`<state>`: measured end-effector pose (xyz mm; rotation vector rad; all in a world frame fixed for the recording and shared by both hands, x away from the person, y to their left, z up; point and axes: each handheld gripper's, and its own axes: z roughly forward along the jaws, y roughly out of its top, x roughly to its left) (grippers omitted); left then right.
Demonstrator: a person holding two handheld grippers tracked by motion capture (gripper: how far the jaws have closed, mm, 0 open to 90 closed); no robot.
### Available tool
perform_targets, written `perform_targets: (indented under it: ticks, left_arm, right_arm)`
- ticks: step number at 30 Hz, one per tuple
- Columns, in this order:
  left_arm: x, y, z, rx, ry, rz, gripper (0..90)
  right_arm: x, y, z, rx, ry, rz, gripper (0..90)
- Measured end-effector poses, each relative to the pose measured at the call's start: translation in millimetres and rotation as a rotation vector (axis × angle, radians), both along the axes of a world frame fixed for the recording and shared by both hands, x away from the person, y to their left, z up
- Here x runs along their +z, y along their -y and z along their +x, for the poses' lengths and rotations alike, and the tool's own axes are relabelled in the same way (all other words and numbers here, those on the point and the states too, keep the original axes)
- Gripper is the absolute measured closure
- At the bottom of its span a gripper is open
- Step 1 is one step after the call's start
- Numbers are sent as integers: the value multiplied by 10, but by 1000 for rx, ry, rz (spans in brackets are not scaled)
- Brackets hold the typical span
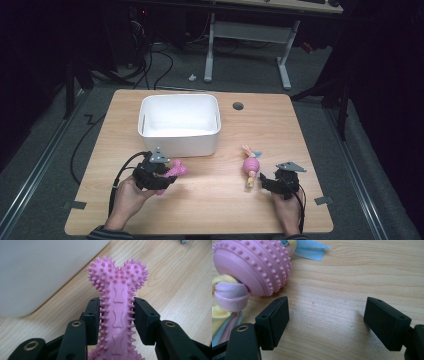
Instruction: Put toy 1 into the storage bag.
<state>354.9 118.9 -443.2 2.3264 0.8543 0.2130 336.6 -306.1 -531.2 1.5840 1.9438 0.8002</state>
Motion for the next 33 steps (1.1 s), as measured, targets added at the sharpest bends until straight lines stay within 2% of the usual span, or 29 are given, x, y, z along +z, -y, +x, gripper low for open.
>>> perform_targets:
  ticks: [7,17,23,28,33]
  left_arm:
    - [77,-53,3,12,-9,-18,588]
    - [326,-61,32,9,1,-34,589]
    - [374,-11,75,-15,-9,-7,588]
    - [394,30,111,-27,-14,-4,588]
    - [481,55,148,-30,-6,-7,588]
  right_arm:
    - [0,-2,0,-1,0,1,203]
    - [2,-4,-2,3,-3,1,203]
    - [1,-3,0,14,-1,-3,203]
    - [0,-5,0,16,2,-1,204]
    - [0,-9,-2,16,0,1,204]
